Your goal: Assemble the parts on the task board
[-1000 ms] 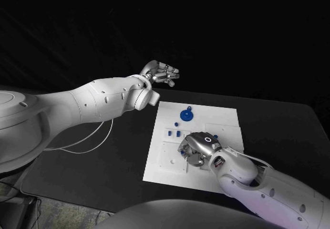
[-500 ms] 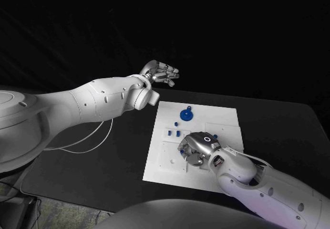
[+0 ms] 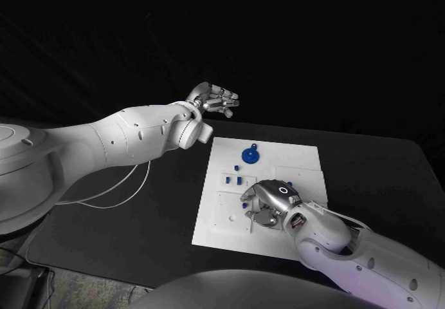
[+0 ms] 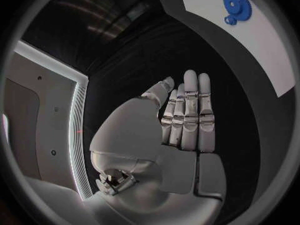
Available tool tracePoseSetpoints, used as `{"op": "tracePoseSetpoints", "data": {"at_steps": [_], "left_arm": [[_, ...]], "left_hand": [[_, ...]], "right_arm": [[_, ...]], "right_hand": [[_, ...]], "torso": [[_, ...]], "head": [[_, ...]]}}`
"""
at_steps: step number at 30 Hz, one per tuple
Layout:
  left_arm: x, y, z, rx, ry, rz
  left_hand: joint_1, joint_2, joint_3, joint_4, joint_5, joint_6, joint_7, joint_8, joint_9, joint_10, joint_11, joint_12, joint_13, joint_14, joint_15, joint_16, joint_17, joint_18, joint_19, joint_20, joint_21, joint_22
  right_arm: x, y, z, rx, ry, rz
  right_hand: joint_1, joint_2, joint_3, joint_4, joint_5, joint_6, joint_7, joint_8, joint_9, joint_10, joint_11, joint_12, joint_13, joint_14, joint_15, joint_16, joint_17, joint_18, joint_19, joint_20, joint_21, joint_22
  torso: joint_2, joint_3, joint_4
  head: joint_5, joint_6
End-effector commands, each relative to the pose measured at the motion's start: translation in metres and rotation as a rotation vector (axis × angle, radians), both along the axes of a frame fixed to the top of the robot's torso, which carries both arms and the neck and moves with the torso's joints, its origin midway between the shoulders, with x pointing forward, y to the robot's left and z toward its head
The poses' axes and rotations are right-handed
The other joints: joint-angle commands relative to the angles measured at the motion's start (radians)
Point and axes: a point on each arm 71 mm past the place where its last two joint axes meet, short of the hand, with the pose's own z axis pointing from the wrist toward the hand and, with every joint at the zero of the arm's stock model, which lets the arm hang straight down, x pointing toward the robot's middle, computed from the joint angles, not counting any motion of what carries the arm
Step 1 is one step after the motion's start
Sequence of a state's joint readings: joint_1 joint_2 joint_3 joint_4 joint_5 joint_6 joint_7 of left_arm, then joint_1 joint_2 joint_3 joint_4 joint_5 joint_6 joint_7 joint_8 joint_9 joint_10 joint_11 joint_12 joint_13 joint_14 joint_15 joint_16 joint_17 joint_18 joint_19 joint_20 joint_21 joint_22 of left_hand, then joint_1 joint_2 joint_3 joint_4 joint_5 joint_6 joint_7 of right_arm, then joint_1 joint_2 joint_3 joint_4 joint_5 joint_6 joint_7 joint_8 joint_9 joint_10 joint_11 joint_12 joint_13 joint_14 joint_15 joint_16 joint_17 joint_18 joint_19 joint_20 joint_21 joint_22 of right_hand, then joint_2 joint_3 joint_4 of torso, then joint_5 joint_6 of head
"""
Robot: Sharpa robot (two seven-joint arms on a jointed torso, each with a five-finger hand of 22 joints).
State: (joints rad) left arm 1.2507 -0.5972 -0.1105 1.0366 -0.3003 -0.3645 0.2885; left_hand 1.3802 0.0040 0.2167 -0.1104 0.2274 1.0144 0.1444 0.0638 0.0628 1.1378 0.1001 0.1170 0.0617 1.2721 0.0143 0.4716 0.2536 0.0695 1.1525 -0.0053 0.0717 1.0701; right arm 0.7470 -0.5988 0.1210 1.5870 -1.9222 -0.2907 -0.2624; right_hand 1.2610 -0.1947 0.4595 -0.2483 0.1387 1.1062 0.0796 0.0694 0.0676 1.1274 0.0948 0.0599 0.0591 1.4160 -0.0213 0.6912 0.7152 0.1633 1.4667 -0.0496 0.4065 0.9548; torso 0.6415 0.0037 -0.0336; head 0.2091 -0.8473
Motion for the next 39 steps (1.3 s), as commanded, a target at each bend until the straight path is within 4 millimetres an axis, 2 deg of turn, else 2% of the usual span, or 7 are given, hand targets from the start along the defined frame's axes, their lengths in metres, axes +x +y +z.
{"op": "tracePoseSetpoints", "data": {"at_steps": [1, 16, 22, 24, 28, 32, 39], "left_arm": [[0.0, -0.001, 0.0, -0.008, 0.004, -0.01], [-0.001, 0.004, 0.001, -0.007, 0.003, -0.005], [-0.001, 0.006, 0.001, -0.006, 0.0, -0.002], [-0.001, 0.007, 0.001, -0.006, -0.002, 0.0], [-0.001, 0.009, 0.001, -0.004, -0.004, 0.004], [-0.001, 0.01, 0.001, -0.004, -0.005, 0.005], [-0.001, 0.01, 0.001, -0.004, -0.004, 0.006]], "left_hand": [[-0.006, 0.004, 0.003, 0.002, -0.004, -0.007, 0.003, -0.001, 0.001, -0.006, -0.002, 0.0, -0.001, 0.0, 0.004, -0.004, 0.001, 0.006, -0.006, 0.0, -0.002, -0.001], [-0.005, 0.003, 0.002, 0.002, -0.006, -0.007, 0.003, 0.0, 0.001, -0.007, -0.002, 0.0, -0.001, 0.0, 0.004, -0.004, 0.001, 0.006, -0.005, 0.0, -0.003, -0.003], [-0.005, 0.003, 0.002, 0.002, -0.006, -0.007, 0.003, 0.0, 0.001, -0.007, -0.002, 0.0, -0.001, 0.0, 0.004, -0.004, 0.001, 0.006, -0.005, 0.0, -0.003, -0.003], [-0.005, 0.003, 0.002, 0.002, -0.006, -0.007, 0.003, 0.0, 0.001, -0.007, -0.002, 0.0, -0.001, 0.0, 0.004, -0.004, 0.001, 0.006, -0.005, 0.0, -0.003, -0.003], [-0.006, 0.004, 0.0, 0.004, -0.006, -0.006, 0.003, 0.0, 0.001, -0.006, -0.002, 0.001, -0.001, 0.0, 0.004, -0.003, 0.001, 0.005, -0.005, 0.0, -0.003, -0.006], [-0.006, 0.004, 0.0, 0.004, -0.006, -0.006, 0.003, 0.0, 0.001, -0.006, -0.002, 0.001, -0.001, 0.0, 0.004, -0.003, 0.001, 0.005, -0.005, 0.0, -0.003, -0.006], [-0.006, 0.004, 0.0, 0.004, -0.006, -0.006, 0.003, 0.0, 0.001, -0.006, -0.002, 0.001, -0.001, 0.0, 0.004, -0.003, 0.001, 0.005, -0.005, 0.0, -0.003, -0.006]], "right_arm": [[0.0, -0.002, 0.007, 0.041, -0.016, -0.029], [0.034, -0.053, 0.064, 0.093, -0.032, -0.142], [0.051, -0.084, 0.065, 0.019, -0.027, -0.209], [0.055, -0.092, 0.063, -0.001, -0.021, -0.22], [0.058, -0.101, 0.06, -0.035, -0.011, -0.23], [0.06, -0.104, 0.057, -0.066, -0.001, -0.228], [0.063, -0.106, 0.052, -0.113, 0.015, -0.229]], "right_hand": [[0.006, -0.002, -0.001, -0.002, 0.006, 0.001, 0.0, -0.006, -0.001, -0.003, -0.005, 0.004, 0.001, -0.009, -0.001, 0.003, -0.002, 0.029, 0.027, 0.009, -0.002, 0.002], [-0.032, -0.014, 0.072, 0.024, 0.042, 0.0, 0.019, -0.007, -0.001, 0.067, -0.024, 0.001, 0.0, 0.004, -0.014, 0.025, -0.015, -0.007, 0.035, -0.008, 0.02, 0.029], [-0.012, -0.013, -0.05, 0.039, 0.024, -0.025, 0.003, -0.005, -0.001, 0.019, -0.013, 0.004, 0.001, 0.002, -0.004, 0.021, -0.023, 0.002, 0.035, 0.002, 0.004, 0.016], [-0.016, -0.019, -0.099, 0.055, -0.069, -0.034, -0.005, -0.007, -0.002, 0.003, -0.01, 0.004, 0.001, 0.001, 0.001, 0.019, -0.025, 0.005, 0.032, 0.005, -0.002, 0.011], [0.044, -0.027, -0.274, 0.162, -0.089, -0.086, -0.031, -0.006, -0.004, -0.042, 0.001, 0.003, 0.001, -0.007, 0.01, 0.014, -0.033, 0.014, 0.036, 0.016, -0.028, -0.012], [0.073, -0.036, -0.29, 0.204, -0.089, -0.093, -0.036, -0.007, -0.004, -0.049, 0.003, 0.004, 0.001, -0.008, 0.012, 0.016, -0.034, 0.013, 0.037, 0.017, -0.031, -0.019], [0.084, -0.023, -0.268, 0.19, -0.078, -0.086, -0.026, -0.007, -0.004, -0.04, 0.0, 0.006, 0.001, -0.007, 0.01, 0.017, -0.039, 0.015, 0.038, 0.017, -0.03, -0.026]], "torso": [[0.0, -0.0004, -0.0002], [-0.001, -0.0013, -0.0029], [-0.002, -0.0021, -0.005], [-0.001, -0.0008, -0.0046], [-0.001, -0.0008, -0.0047], [-0.001, -0.0013, -0.0034], [-0.001, -0.0032, -0.0022]], "head": [[-0.002, 0.0], [-0.035, 0.021], [-0.038, 0.025], [-0.036, 0.024], [-0.037, 0.017], [-0.038, 0.015], [-0.039, 0.007]]}}
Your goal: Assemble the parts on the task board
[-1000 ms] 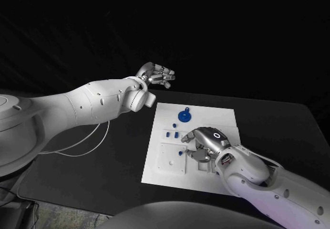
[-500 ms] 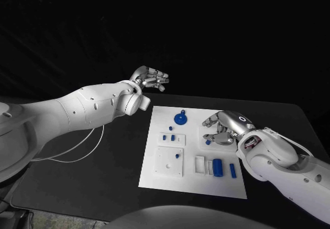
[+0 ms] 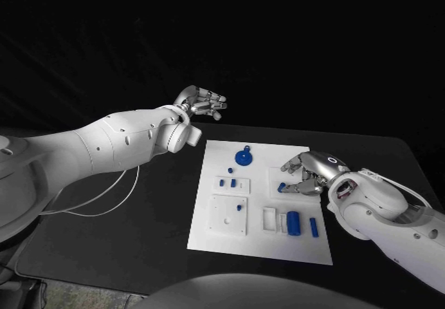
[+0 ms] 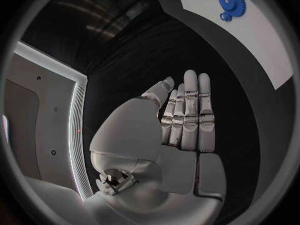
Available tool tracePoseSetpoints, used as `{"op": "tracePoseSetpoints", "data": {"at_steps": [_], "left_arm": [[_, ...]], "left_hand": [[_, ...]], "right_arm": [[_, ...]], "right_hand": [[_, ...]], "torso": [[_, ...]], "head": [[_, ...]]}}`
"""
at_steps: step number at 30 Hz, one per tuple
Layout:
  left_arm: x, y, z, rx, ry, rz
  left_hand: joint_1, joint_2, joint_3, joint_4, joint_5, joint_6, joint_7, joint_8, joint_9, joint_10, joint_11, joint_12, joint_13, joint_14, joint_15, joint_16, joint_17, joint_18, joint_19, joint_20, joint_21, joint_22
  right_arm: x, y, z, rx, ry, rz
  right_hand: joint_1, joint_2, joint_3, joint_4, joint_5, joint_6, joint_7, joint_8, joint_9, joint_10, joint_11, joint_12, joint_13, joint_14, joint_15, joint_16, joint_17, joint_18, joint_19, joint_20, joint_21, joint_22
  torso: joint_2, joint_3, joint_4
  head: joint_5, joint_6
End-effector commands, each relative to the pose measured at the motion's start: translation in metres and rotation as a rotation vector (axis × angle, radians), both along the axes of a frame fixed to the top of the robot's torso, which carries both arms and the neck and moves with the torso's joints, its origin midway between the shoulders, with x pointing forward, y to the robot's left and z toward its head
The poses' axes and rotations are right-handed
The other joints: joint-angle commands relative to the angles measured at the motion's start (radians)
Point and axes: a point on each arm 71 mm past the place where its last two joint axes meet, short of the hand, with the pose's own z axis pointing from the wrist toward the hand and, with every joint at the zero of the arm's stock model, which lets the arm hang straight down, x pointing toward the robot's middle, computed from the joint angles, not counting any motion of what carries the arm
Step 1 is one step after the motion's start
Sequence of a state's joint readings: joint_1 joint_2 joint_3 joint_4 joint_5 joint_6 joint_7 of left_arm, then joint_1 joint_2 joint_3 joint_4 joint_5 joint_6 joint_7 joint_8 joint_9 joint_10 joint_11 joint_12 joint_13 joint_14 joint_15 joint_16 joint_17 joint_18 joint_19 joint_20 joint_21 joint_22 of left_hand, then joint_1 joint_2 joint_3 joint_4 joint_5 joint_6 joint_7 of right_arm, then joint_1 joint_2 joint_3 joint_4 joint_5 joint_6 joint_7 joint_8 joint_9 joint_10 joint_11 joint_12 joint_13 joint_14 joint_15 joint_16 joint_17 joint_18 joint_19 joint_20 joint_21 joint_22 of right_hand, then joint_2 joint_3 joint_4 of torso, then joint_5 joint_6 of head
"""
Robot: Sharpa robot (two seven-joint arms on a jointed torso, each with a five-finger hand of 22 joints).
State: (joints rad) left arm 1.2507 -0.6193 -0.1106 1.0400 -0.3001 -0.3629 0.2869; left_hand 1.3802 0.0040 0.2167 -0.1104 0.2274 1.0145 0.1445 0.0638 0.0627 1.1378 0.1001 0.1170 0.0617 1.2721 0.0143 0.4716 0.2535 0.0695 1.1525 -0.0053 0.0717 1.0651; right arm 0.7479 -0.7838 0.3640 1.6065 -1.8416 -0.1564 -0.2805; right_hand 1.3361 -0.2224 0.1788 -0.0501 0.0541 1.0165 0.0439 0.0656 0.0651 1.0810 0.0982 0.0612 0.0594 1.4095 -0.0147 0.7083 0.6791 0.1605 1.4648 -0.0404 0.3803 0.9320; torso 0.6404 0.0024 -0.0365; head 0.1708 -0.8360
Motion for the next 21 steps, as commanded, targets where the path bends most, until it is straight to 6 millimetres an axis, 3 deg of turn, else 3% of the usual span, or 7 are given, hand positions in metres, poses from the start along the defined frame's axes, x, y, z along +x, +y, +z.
{"op": "tracePoseSetpoints", "data": {"at_steps": [1, 5, 8, 10, 14, 21], "left_arm": [[0.0, -0.002, 0.001, -0.009, -0.006, -0.01], [0.0, -0.001, 0.001, -0.009, -0.006, -0.01], [0.0, -0.001, 0.001, -0.008, -0.005, -0.008], [0.0, -0.001, 0.001, -0.008, -0.004, -0.009], [0.0, -0.003, 0.001, -0.009, -0.005, -0.009], [0.0, -0.008, 0.001, -0.012, -0.005, -0.017]], "left_hand": [[-0.006, 0.004, 0.0, 0.004, -0.006, -0.006, 0.003, 0.0, 0.001, -0.006, -0.002, 0.001, -0.001, 0.0, 0.004, -0.003, 0.002, 0.005, -0.005, 0.0, -0.003, -0.001], [-0.005, 0.005, 0.001, 0.005, -0.005, -0.006, 0.003, 0.0, 0.001, -0.006, -0.002, 0.002, -0.001, 0.0, 0.004, -0.003, 0.002, 0.005, -0.004, 0.0, -0.003, -0.003], [-0.005, 0.005, 0.001, 0.005, -0.005, -0.006, 0.003, 0.0, 0.001, -0.006, -0.002, 0.002, -0.001, 0.0, 0.004, -0.003, 0.002, 0.005, -0.004, 0.0, -0.003, -0.003], [-0.005, 0.005, 0.001, 0.005, -0.005, -0.006, 0.003, 0.0, 0.001, -0.006, -0.002, 0.002, -0.001, 0.0, 0.004, -0.003, 0.002, 0.005, -0.004, 0.0, -0.003, -0.003], [-0.005, 0.005, 0.001, 0.005, -0.005, -0.006, 0.003, 0.0, 0.001, -0.006, -0.002, 0.002, -0.001, 0.0, 0.004, -0.003, 0.002, 0.005, -0.004, 0.0, -0.003, -0.003], [-0.007, 0.006, 0.002, 0.007, -0.004, -0.007, 0.003, 0.0, 0.001, -0.007, -0.002, 0.001, -0.001, 0.0, 0.004, -0.003, 0.002, 0.005, -0.004, 0.0, -0.003, -0.005]], "right_arm": [[0.0, 0.0, -0.006, -0.067, 0.033, 0.014], [0.001, 0.0, -0.007, -0.075, 0.035, 0.012], [0.002, 0.003, -0.008, -0.067, 0.027, 0.016], [0.002, 0.005, -0.008, -0.063, 0.024, 0.018], [0.002, 0.008, -0.009, -0.06, 0.028, 0.024], [0.003, 0.012, -0.014, -0.065, 0.042, 0.029]], "right_hand": [[0.006, 0.009, 0.018, -0.016, 0.013, 0.008, 0.011, -0.003, -0.001, 0.013, -0.005, 0.005, 0.0, 0.0, 0.001, 0.001, -0.004, 0.017, 0.041, 0.007, -0.002, -0.005], [0.004, 0.031, 0.049, -0.046, 0.01, 0.028, 0.024, -0.003, -0.001, 0.044, -0.014, 0.004, 0.0, 0.003, -0.007, 0.002, -0.006, 0.011, 0.042, 0.0, 0.007, -0.009], [-0.024, 0.037, 0.133, -0.09, -0.001, 0.048, 0.04, -0.004, -0.002, 0.067, -0.02, 0.002, 0.0, 0.004, -0.009, 0.001, -0.007, 0.002, 0.041, -0.007, 0.02, -0.015], [-0.047, 0.036, 0.181, -0.111, 0.005, 0.053, 0.04, -0.003, -0.001, 0.08, -0.021, 0.003, 0.0, 0.006, -0.012, 0.003, -0.006, -0.001, 0.041, -0.008, 0.029, -0.02], [-0.069, 0.044, 0.284, -0.126, -0.003, 0.074, 0.048, -0.002, -0.001, 0.122, -0.032, 0.002, 0.0, 0.01, -0.019, 0.007, -0.002, -0.007, 0.042, -0.014, 0.047, -0.018], [-0.086, 0.044, 0.359, -0.127, -0.005, 0.107, 0.055, -0.002, -0.001, 0.164, -0.042, 0.0, 0.0, 0.011, -0.027, 0.01, 0.007, -0.015, 0.04, -0.024, 0.062, -0.013]], "torso": [[0.0, -0.0022, 0.0011], [0.0, -0.0021, 0.0013], [0.0, -0.0014, 0.0002], [0.0, -0.0012, 0.0], [0.0, -0.0013, 0.0008], [0.0, -0.0018, -0.0009]], "head": [[-0.001, -0.006], [-0.002, -0.007], [-0.004, -0.006], [-0.004, -0.006], [-0.006, -0.009], [-0.007, -0.014]]}}
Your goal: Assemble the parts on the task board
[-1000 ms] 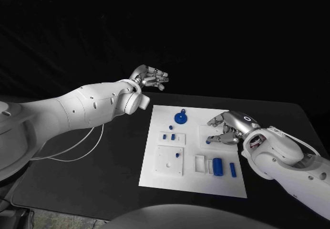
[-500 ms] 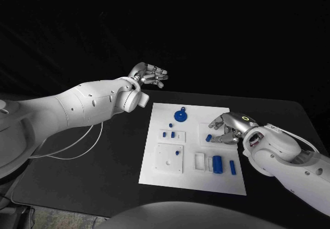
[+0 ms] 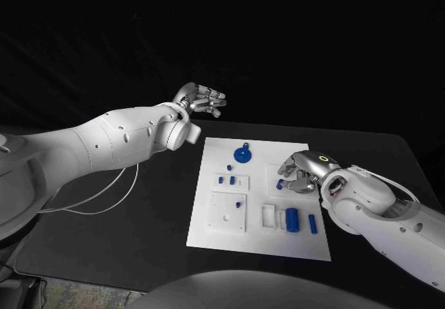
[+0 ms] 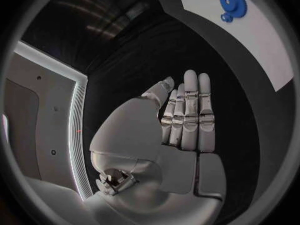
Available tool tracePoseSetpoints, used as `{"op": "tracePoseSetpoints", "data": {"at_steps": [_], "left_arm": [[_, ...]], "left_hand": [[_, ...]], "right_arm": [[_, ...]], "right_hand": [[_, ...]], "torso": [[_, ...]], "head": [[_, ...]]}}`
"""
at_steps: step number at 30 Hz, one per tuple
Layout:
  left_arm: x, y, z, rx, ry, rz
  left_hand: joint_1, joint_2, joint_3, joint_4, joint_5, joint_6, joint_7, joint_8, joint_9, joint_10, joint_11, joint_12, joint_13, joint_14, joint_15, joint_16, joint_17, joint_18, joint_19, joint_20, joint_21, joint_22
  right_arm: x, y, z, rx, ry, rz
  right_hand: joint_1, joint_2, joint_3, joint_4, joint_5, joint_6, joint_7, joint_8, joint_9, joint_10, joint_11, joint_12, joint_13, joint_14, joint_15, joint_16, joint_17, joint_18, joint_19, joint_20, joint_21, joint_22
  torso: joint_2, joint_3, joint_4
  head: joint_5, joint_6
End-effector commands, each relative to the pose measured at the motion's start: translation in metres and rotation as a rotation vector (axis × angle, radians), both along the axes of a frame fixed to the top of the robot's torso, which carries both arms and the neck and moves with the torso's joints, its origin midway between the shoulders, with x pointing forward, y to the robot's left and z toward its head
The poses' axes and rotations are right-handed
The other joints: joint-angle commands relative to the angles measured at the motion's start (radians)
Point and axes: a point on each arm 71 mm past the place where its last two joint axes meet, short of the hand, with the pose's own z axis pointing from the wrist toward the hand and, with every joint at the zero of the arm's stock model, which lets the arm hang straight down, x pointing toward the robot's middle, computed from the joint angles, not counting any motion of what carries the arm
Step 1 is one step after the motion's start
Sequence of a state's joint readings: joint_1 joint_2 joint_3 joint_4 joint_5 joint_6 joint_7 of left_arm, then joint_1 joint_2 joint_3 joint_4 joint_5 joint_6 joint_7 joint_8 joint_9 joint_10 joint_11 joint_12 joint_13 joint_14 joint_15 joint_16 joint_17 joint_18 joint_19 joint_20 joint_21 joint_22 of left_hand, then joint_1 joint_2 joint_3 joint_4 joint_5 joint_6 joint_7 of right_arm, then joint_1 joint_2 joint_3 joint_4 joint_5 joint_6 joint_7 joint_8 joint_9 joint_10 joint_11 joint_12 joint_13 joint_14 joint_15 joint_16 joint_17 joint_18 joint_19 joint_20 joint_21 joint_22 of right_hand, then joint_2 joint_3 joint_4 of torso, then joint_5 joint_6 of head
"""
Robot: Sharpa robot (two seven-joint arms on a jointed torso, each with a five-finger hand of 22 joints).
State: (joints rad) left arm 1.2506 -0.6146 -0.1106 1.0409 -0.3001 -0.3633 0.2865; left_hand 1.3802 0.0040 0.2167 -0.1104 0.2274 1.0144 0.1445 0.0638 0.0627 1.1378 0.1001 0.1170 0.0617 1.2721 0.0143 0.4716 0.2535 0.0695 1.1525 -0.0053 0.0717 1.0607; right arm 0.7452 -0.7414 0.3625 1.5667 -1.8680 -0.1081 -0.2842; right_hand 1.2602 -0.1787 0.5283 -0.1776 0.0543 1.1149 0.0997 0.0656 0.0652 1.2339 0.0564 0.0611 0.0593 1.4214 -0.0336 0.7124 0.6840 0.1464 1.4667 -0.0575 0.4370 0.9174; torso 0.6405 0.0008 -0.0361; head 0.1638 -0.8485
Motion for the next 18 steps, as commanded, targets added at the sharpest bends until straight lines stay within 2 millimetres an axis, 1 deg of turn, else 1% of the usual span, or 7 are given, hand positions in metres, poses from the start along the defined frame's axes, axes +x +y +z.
{"op": "tracePoseSetpoints", "data": {"at_steps": [1, 6, 18], "left_arm": [[0.0, -0.005, 0.001, -0.01, -0.006, -0.013], [0.0, -0.005, 0.001, -0.01, -0.006, -0.012], [0.0, -0.002, 0.001, -0.008, -0.005, -0.006]], "left_hand": [[-0.007, 0.006, 0.002, 0.007, -0.004, -0.007, 0.003, 0.0, 0.001, -0.007, -0.002, 0.001, -0.001, 0.0, 0.004, -0.003, 0.002, 0.005, -0.004, 0.0, -0.003, -0.001], [-0.007, 0.006, 0.002, 0.007, -0.004, -0.007, 0.003, 0.0, 0.001, -0.007, -0.002, 0.001, -0.001, 0.0, 0.004, -0.003, 0.002, 0.005, -0.004, 0.0, -0.003, -0.001], [-0.007, 0.006, 0.002, 0.007, -0.004, -0.007, 0.003, 0.0, 0.001, -0.007, -0.002, 0.001, -0.001, 0.0, 0.004, -0.003, 0.002, 0.005, -0.004, 0.0, -0.003, -0.001]], "right_arm": [[-0.001, 0.002, -0.003, -0.026, 0.012, 0.017], [-0.002, 0.004, -0.007, -0.035, 0.027, 0.024], [-0.004, 0.006, -0.016, -0.057, 0.055, 0.033]], "right_hand": [[-0.011, 0.0, 0.011, 0.0, -0.005, 0.009, -0.001, -0.003, -0.001, 0.011, -0.001, 0.0, 0.0, 0.0, -0.008, 0.006, 0.002, -0.001, 0.038, -0.008, 0.005, 0.001], [-0.013, 0.0, 0.018, 0.0, -0.005, 0.015, 0.0, -0.002, -0.001, 0.012, -0.001, 0.0, 0.0, 0.0, -0.009, 0.005, 0.005, -0.002, 0.037, -0.008, 0.006, 0.001], [-0.016, 0.001, 0.02, -0.001, -0.004, 0.022, 0.002, -0.003, -0.001, 0.01, 0.001, 0.001, 0.0, -0.001, -0.009, 0.003, 0.007, -0.002, 0.036, -0.009, 0.006, 0.001]], "torso": [[0.0, -0.0001, -0.0012], [0.0, 0.0012, -0.0002], [0.0, 0.0008, -0.0006]], "head": [[0.0, -0.002], [0.0, -0.004], [0.001, -0.007]]}}
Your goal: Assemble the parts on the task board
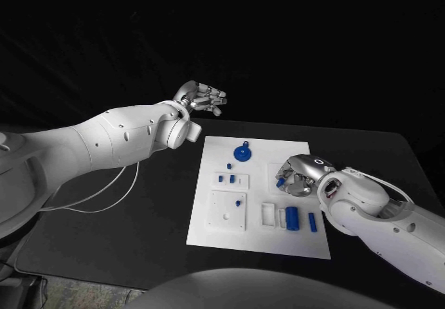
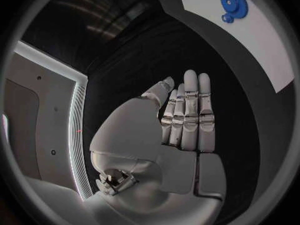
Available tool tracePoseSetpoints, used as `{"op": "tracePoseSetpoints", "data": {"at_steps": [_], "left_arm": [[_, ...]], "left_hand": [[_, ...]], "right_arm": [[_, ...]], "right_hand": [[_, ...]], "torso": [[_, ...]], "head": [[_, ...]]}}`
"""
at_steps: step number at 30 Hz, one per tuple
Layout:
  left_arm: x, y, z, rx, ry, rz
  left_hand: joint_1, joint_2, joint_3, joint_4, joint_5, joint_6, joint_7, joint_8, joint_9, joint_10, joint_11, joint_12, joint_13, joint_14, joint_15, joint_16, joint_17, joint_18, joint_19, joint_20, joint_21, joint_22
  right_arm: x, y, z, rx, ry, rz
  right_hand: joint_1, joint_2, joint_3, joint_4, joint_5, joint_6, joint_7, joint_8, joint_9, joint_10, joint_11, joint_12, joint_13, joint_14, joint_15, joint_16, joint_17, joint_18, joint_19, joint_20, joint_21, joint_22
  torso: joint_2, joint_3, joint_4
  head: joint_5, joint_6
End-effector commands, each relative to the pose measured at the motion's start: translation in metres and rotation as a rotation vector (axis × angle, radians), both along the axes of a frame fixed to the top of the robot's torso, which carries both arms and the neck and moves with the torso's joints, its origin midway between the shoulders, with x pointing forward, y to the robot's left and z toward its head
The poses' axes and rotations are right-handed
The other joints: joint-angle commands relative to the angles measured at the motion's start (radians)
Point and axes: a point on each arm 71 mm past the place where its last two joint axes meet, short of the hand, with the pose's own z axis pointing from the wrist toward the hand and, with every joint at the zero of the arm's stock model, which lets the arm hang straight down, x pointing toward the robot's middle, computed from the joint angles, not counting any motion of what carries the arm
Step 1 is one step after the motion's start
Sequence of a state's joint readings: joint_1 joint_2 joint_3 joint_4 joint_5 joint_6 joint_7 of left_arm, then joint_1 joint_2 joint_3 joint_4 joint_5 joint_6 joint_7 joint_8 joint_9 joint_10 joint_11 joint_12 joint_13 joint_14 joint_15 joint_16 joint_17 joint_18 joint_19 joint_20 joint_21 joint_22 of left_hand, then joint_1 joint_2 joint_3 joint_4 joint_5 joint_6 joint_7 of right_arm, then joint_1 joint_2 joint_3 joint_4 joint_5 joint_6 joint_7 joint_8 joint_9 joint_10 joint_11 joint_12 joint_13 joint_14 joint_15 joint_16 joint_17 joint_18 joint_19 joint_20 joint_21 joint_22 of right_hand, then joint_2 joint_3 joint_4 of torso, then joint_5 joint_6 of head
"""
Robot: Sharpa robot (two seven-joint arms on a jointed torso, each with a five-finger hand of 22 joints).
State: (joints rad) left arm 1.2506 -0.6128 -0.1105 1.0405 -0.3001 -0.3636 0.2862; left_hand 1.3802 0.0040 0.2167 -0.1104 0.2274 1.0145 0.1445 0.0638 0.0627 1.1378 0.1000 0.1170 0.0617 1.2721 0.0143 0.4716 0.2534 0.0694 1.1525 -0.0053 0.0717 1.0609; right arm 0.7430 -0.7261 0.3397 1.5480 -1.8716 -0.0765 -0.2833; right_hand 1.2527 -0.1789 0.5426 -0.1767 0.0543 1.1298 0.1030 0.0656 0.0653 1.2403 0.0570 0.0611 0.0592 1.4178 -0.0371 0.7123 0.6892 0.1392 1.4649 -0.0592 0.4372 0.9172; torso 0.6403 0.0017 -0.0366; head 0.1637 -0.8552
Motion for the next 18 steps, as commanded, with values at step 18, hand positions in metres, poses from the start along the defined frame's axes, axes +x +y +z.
{"op": "tracePoseSetpoints", "data": {"at_steps": [18], "left_arm": [[0.0001, 0.0004, 0.0008, -0.006, -0.002, -0.004]], "left_hand": [[-0.007, 0.006, 0.004, 0.008, -0.004, -0.005, 0.002, 0.0, 0.002, -0.008, -0.002, 0.002, -0.001, -0.001, 0.004, -0.004, 0.001, 0.005, -0.004, 0.001, -0.002, -0.006]], "right_arm": [[-0.0018, 0.0065, 0.0051, 0.041, -0.069, -0.002]], "right_hand": [[-0.005, 0.071, 0.072, 0.008, -0.006, 0.089, -0.017, 0.0, 0.004, 0.084, -0.028, 0.002, 0.003, 0.017, -0.025, 0.007, 0.011, -0.007, 0.041, -0.026, 0.042, 0.024]], "torso": [[0.0, 0.0008, -0.0005]], "head": [[0.002, -0.006]]}}
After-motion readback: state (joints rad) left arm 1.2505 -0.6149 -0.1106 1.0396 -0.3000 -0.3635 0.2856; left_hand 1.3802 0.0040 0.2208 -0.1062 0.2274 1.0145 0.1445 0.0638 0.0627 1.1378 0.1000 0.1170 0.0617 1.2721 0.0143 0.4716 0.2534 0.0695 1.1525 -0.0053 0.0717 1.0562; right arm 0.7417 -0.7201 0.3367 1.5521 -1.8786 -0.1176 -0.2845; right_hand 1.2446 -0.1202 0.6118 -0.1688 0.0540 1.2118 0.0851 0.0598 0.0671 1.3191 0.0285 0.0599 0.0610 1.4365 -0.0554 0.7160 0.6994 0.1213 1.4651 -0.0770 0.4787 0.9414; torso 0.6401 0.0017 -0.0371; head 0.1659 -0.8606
